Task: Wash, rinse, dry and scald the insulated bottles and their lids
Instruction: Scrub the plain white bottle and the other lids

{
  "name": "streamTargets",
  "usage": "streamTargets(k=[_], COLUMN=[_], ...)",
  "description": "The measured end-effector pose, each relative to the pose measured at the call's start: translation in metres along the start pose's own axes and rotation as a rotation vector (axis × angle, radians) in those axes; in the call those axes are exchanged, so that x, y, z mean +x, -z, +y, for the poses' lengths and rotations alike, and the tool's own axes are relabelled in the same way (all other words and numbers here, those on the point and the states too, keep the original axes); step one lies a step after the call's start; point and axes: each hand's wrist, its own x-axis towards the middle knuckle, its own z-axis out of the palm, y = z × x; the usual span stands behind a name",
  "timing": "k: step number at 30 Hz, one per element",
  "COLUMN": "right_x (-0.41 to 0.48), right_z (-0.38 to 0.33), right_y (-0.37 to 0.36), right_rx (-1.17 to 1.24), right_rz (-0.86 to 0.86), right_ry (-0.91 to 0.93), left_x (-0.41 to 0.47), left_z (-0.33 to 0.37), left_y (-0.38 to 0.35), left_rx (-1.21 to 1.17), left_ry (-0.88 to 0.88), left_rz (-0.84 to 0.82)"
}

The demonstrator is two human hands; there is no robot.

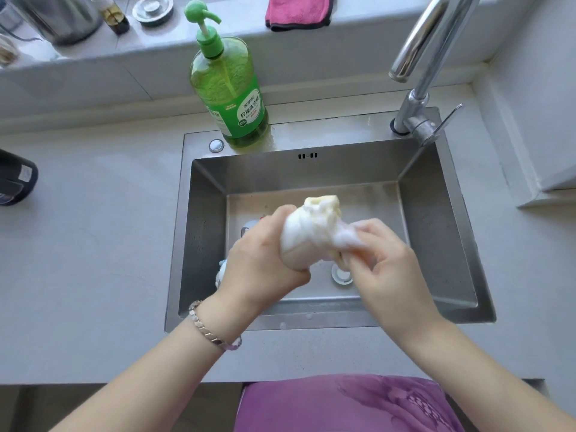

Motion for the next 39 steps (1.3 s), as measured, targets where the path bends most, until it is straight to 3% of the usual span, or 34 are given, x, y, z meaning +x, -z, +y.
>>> streamTargets(k=[5, 9, 20, 24, 28, 36, 39], right_x=[0.003, -0.01, -0.004, -0.01, -0.006, -0.027, -0.022], right_z=[0.008, 0.0, 0.012, 0.008, 0.016, 0.01, 0.003], right_y=[0.005, -0.001, -0.001, -0.005, 0.0, 0.003, 0.001], right_rx=[-0.05, 0.008, 0.017, 0.069, -0.014, -0.01, -0.024], right_rz=[0.044, -0.021, 0.02, -0.014, -0.005, -0.046, -0.06], right_ry=[-0.093, -0.032, -0.157, -0.107, -0.18, -0.04, 0.02], left_x=[-0.005, 0.0, -0.006, -0.005, -0.01, -0.005, -0.007], left_z=[0.004, -0.002, -0.002, -0.003, -0.003, -0.012, -0.011], left_y=[0.0, 0.002, -0.005, -0.002, -0.001, 0.0, -0.007], left_rx=[0.039, -0.049, 0.125, 0.049, 0.046, -0.165, -0.132], left_ry=[-0.035, 0.047, -0.056, 0.01, -0.037, 0.086, 0.066], left_rz=[-0.033, -0.002, -0.05, -0.037, -0.029, 0.011, -0.005])
